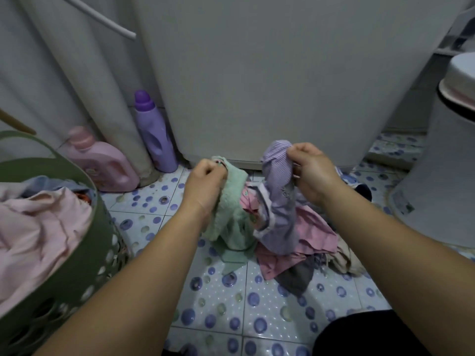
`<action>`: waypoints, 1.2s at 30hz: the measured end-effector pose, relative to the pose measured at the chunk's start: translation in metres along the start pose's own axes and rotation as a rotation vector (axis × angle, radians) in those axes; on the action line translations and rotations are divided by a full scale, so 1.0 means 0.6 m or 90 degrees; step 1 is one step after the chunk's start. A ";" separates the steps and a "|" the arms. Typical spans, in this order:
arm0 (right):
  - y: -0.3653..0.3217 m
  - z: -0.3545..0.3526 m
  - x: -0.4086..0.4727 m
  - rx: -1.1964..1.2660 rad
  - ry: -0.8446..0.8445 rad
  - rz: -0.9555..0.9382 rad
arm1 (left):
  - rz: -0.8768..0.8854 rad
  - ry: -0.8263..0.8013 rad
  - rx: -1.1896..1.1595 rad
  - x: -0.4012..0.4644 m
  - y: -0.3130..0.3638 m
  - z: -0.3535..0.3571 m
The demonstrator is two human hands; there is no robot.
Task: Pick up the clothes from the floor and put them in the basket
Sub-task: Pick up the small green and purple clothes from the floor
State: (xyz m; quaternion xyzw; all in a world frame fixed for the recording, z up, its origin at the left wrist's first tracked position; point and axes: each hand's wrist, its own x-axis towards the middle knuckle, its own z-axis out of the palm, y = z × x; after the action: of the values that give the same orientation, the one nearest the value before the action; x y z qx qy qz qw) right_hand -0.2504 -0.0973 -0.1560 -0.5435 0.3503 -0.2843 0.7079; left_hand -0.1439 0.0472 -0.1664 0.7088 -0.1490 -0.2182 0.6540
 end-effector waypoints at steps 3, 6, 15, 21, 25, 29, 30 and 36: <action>-0.003 0.046 -0.016 0.028 -0.095 0.026 | -0.023 -0.125 -0.006 -0.021 -0.016 0.005; 0.009 0.073 -0.027 0.008 -0.200 0.067 | 0.011 -0.106 0.079 -0.022 -0.031 0.001; 0.092 -0.025 0.044 -0.456 -0.051 0.050 | -0.017 0.189 0.110 0.020 -0.061 -0.058; 0.197 -0.099 0.074 -0.833 -0.067 0.163 | 0.017 0.253 0.204 0.046 -0.080 -0.054; 0.257 -0.079 0.066 -0.846 -0.148 0.123 | 0.008 0.260 0.269 0.063 -0.107 -0.056; 0.312 -0.026 0.071 -0.813 -0.241 0.100 | -0.047 0.237 0.332 0.072 -0.143 -0.068; 0.324 -0.014 0.073 -0.822 -0.258 0.100 | -0.060 0.231 0.341 0.073 -0.152 -0.073; 0.389 0.035 0.087 -0.991 -0.339 -0.027 | -0.100 0.235 0.349 0.079 -0.187 -0.094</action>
State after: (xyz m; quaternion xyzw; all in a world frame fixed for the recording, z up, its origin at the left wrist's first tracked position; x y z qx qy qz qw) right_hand -0.1976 -0.0684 -0.3882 -0.9345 0.2573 0.1652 0.1824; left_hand -0.0829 0.0836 -0.2803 0.8952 -0.0261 -0.0873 0.4362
